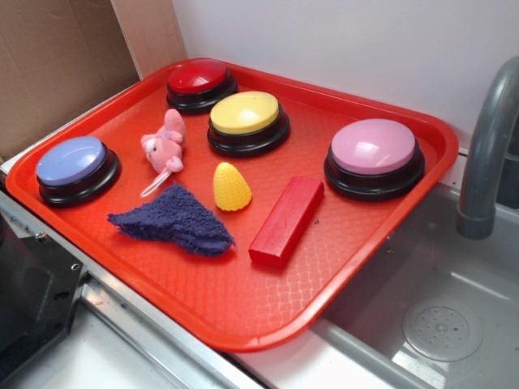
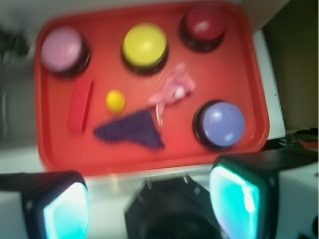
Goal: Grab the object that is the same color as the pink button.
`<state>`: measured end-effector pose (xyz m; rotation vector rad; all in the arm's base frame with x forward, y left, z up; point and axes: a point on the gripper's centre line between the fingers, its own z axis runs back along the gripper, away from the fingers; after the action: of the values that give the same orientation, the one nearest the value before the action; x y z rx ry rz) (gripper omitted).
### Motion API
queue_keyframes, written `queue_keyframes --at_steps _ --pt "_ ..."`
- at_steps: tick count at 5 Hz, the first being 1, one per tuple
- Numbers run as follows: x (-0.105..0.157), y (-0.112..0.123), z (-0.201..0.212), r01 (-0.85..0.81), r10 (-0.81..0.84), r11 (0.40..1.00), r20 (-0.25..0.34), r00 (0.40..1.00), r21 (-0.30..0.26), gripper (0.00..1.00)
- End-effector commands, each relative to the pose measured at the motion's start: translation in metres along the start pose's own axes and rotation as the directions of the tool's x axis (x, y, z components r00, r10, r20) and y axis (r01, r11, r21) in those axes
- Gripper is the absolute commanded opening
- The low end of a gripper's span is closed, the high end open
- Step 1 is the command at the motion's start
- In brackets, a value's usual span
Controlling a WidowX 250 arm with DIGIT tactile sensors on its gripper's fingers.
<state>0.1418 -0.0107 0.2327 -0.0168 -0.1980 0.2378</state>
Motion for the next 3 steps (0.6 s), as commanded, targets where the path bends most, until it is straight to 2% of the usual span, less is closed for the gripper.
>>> queue_keyframes --at_steps 1,2,3 --pt "0.038 0.017 -0.055 -0.399 0.391 0.911 0.092 0.916 0.103 1.0" --pt "0.048 0.031 -0.099 -0.404 0.393 0.904 0.102 0.914 0.136 1.0" --pt "0.051 0.04 -0.132 -0.347 0.34 0.922 0.068 0.938 0.173 1.0"
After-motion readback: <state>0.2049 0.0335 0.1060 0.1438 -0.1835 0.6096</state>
